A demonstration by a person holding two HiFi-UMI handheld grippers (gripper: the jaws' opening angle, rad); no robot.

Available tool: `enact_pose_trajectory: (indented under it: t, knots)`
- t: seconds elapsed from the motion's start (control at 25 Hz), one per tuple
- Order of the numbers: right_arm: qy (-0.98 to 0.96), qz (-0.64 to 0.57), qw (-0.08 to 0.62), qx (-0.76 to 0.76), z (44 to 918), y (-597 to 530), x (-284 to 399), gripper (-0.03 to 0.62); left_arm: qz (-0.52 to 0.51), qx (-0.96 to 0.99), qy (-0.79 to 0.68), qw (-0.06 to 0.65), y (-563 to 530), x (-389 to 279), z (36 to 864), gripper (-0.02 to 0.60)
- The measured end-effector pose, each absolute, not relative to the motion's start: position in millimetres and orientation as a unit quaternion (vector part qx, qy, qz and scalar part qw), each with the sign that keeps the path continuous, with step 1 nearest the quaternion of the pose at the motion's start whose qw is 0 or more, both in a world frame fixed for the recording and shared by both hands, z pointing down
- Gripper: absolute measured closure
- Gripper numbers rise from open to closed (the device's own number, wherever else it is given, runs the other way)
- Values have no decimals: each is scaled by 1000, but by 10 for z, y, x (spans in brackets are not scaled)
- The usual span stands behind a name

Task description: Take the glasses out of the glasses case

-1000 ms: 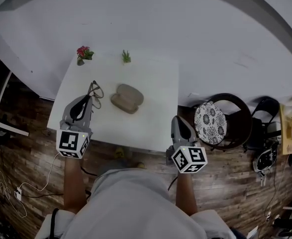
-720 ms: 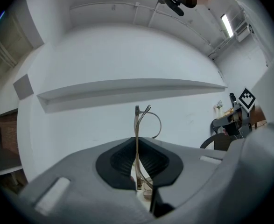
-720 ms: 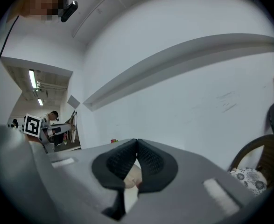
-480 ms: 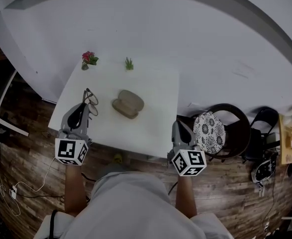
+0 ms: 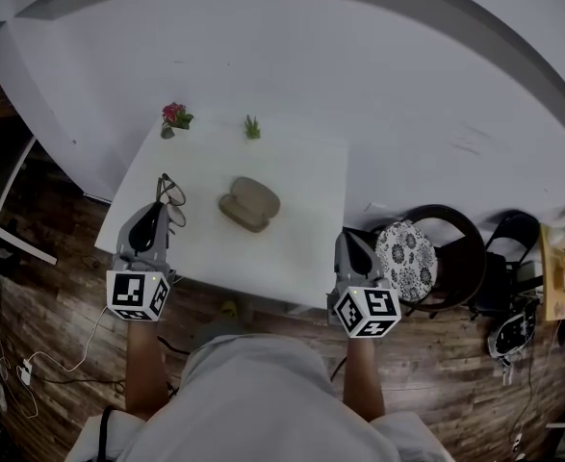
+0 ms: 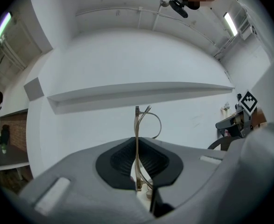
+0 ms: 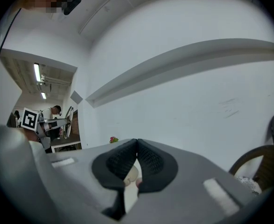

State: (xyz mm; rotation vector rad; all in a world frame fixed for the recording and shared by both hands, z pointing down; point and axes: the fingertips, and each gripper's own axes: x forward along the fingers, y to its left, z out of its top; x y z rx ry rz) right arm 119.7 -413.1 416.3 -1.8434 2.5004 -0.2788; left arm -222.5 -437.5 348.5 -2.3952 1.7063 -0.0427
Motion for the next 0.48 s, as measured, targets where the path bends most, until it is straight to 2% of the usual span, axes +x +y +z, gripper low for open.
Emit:
enact_pose_trajectory:
  t: [0.48]
  knots:
    - [800,-85,0,-594,4186,-4129,1246,592,-15,-806,583,98,-4375,-2260,3514,558]
